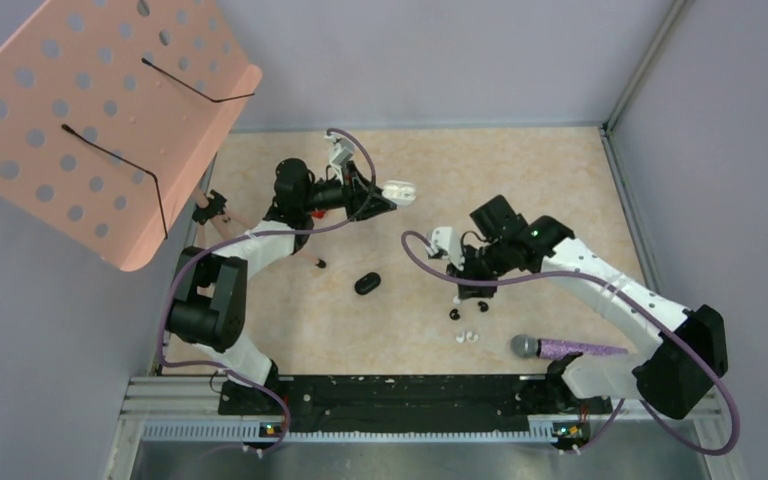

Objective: Insert the wireless bluetooth earbuds into the charging case
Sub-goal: Pick up the earbud from the center of the board.

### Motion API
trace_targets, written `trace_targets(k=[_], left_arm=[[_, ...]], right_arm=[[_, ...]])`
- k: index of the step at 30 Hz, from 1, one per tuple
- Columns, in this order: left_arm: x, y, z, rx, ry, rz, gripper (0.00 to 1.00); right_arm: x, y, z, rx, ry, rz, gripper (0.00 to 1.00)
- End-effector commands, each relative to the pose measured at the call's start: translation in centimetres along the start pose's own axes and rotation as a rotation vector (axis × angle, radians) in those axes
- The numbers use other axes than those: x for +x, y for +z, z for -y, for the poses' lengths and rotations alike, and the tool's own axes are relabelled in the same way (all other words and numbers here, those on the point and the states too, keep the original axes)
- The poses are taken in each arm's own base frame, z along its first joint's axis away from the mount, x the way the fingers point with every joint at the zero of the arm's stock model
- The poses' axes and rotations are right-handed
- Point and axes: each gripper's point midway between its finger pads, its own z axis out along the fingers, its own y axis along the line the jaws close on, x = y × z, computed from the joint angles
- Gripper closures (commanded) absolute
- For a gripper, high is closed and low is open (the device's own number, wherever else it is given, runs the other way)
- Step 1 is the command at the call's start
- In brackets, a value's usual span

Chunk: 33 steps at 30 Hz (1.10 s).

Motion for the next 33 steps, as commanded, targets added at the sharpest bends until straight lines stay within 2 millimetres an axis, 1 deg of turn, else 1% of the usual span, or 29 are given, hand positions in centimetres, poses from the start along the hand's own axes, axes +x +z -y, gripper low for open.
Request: trace_targets(k=[1, 2, 4, 6, 9, 12, 13, 15, 19, 22, 24, 28, 31, 33], left_arm=[[-1.4, -0.4, -0.4, -0.077, 0.009, 0.049, 1.0], [-1.4, -0.6, -0.7, -0.096, 0.002, 0.054, 1.0], [-1.0, -0.9, -1.3, -0.127, -0.02, 0.054, 1.0], [-0.6, -1.3, -1.9, -0.156, -0.039, 0.054, 1.0], [-0.2, -1.8, -2.7, -0.19, -0.064, 0.062, 1.0], [-0.4, -2.1, -3.2, -0.213, -0.054, 0.081, 1.0], [-0.6, -2.2, -3.3, -0.221, -0.045, 0.088, 1.0], [-1.2, -2.3, -3.4, -0.233, -0.028, 0.101, 1.0], [-2.4, -2.3, -3.1, -0.231, -0.025, 0.114, 1.0], [-2.9, -2.2, -3.0, -0.228, -0.036, 0.121, 1.0], [-3.0, -2.2, -3.0, -0.227, -0.038, 0.123, 1.0], [-3.0, -2.2, -3.2, -0.233, -0.038, 0.127, 1.0], [-2.8, -2.2, -3.2, -0.231, -0.042, 0.124, 1.0], [-2.8, -2.2, -3.2, -0.231, -0.043, 0.123, 1.0]], right_arm=[[1.6, 2.0, -4.2, -0.082, -0.009, 0.035, 0.98], [1.8, 2.2, -4.9, -0.091, -0.036, 0.053, 0.99], [2.1, 3.1, -5.0, -0.05, -0.052, 0.056, 0.99], [2.9, 4.6, -4.8, -0.044, -0.039, 0.018, 0.99], [4.0, 6.1, -4.5, -0.032, -0.03, -0.024, 1.0], [7.1, 7.5, -5.7, -0.067, -0.097, -0.13, 1.0], [7.9, 7.6, -6.0, -0.076, -0.115, -0.15, 1.0], [8.4, 7.5, -5.9, -0.063, -0.134, -0.159, 0.99], [7.2, 7.0, -4.7, -0.006, -0.135, -0.146, 1.0], [7.9, 7.1, -4.9, -0.021, -0.146, -0.172, 1.0], [8.8, 7.3, -5.0, -0.029, -0.157, -0.198, 1.0], [10.1, 7.6, -5.2, -0.033, -0.167, -0.22, 0.99], [10.5, 7.7, -5.2, -0.031, -0.172, -0.222, 0.98], [10.7, 7.8, -5.0, -0.023, -0.18, -0.226, 0.94]])
